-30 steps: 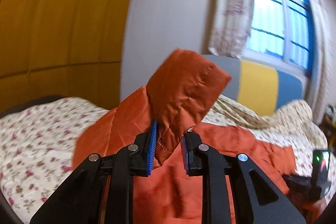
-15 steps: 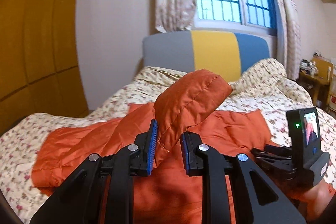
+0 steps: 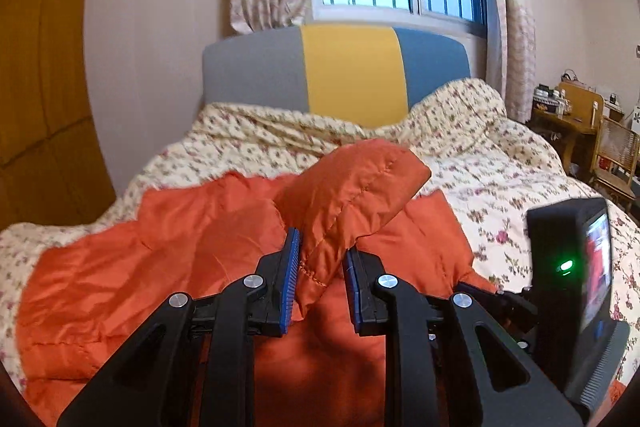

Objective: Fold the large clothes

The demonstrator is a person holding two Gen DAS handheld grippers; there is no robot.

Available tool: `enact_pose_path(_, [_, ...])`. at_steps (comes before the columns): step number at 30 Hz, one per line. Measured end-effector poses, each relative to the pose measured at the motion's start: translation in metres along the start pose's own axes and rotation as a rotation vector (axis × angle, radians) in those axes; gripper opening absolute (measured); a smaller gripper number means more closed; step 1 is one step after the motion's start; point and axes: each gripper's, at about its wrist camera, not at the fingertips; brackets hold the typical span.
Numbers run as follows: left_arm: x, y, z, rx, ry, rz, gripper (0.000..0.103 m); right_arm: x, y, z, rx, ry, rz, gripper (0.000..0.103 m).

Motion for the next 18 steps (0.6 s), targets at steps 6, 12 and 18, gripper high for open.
enact_pose_path(6, [0.011,-0.017,0.004,0.144,0.057,0.087,0.071,0.002,0.002,-0.002,-0.008,-0.006,0.002,0.039])
enact_pose_path(12, [0.012,0.026,0.019,0.153,0.13,0.002,0.095,0.001,0.003,-0.003,-0.008,-0.007,0.002,0.039])
enact_pose_path(18, [0.027,0.068,0.061,0.084,0.139,-0.007,0.095,0.001,0.005,-0.004,-0.013,-0.006,-0.009,0.042])
Point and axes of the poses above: each gripper's, at about its wrist camera, not at the fingertips, and y roughly against the way its jaws point, z to its left, x to its underside, and after that the axes turned 13 degrees about -y, right-handed
